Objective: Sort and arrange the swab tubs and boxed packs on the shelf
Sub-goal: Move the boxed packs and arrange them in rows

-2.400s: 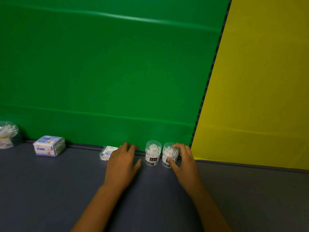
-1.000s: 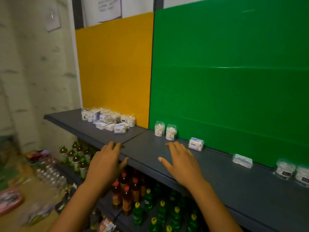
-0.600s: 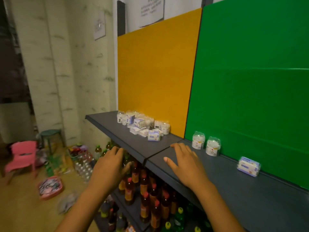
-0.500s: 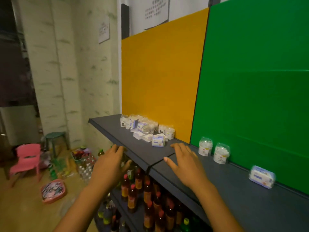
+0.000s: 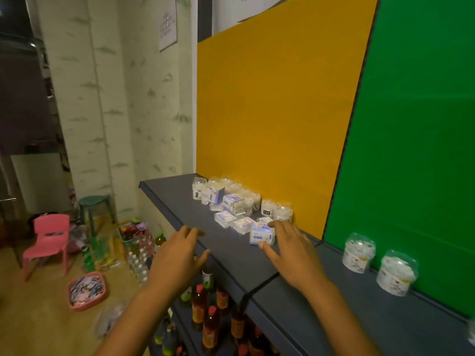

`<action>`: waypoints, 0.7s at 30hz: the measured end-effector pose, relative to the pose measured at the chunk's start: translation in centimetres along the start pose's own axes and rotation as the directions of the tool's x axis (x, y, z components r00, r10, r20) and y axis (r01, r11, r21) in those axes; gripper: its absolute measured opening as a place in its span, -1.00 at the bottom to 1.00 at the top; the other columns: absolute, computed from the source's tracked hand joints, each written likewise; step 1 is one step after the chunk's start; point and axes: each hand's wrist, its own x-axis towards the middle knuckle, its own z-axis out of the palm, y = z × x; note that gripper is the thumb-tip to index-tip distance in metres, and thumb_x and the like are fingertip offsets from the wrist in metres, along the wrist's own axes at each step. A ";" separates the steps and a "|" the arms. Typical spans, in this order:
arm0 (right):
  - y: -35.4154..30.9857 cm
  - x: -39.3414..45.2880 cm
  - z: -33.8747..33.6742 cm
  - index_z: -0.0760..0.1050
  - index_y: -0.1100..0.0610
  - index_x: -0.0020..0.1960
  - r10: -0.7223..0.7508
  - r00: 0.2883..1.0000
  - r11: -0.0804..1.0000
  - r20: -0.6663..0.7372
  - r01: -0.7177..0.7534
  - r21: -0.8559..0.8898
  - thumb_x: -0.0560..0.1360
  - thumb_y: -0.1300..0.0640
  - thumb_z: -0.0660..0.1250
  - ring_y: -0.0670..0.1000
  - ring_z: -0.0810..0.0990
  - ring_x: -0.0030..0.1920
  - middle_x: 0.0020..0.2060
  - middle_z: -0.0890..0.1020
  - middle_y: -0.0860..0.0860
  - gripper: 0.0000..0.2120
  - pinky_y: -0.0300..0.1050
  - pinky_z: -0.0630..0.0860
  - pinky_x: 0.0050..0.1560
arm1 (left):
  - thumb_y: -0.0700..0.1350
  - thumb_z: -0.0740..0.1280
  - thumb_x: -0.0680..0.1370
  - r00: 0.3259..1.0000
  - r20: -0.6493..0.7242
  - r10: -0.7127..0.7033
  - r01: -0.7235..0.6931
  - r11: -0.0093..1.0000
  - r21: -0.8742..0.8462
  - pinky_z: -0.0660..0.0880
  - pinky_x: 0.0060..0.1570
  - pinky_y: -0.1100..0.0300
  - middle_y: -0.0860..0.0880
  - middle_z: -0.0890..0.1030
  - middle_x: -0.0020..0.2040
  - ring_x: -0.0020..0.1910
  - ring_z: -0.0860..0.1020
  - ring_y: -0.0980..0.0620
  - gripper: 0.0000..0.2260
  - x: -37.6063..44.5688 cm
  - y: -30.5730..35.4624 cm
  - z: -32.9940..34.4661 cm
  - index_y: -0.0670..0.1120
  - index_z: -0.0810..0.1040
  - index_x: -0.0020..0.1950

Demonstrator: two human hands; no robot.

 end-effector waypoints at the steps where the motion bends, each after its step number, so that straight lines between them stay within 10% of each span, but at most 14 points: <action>1: -0.1 0.6 0.6 0.24 -0.01 0.44 0.000 1.000 1.000 0.006 0.000 -0.002 0.60 -0.19 0.16 -0.02 0.39 0.31 0.32 0.41 -0.06 -0.52 -0.12 0.39 0.22 | 0.20 0.25 0.54 1.000 0.000 -0.007 0.007 1.000 -0.006 0.52 0.00 0.15 0.05 0.44 0.27 0.11 0.53 0.05 -0.58 0.7 -0.5 0.4 0.07 0.38 0.34; 21: 0.0 15.0 9.5 0.28 -0.03 0.43 0.243 0.969 0.963 -0.039 -0.246 -0.113 0.57 -0.26 0.16 0.00 0.42 0.30 0.34 0.43 -0.06 -0.49 -0.10 0.40 0.22 | 0.15 0.24 0.56 0.981 0.099 0.168 -0.131 0.945 -0.300 0.47 0.08 0.15 0.05 0.42 0.31 0.23 0.46 0.05 -0.61 18.1 -9.1 11.6 0.09 0.36 0.35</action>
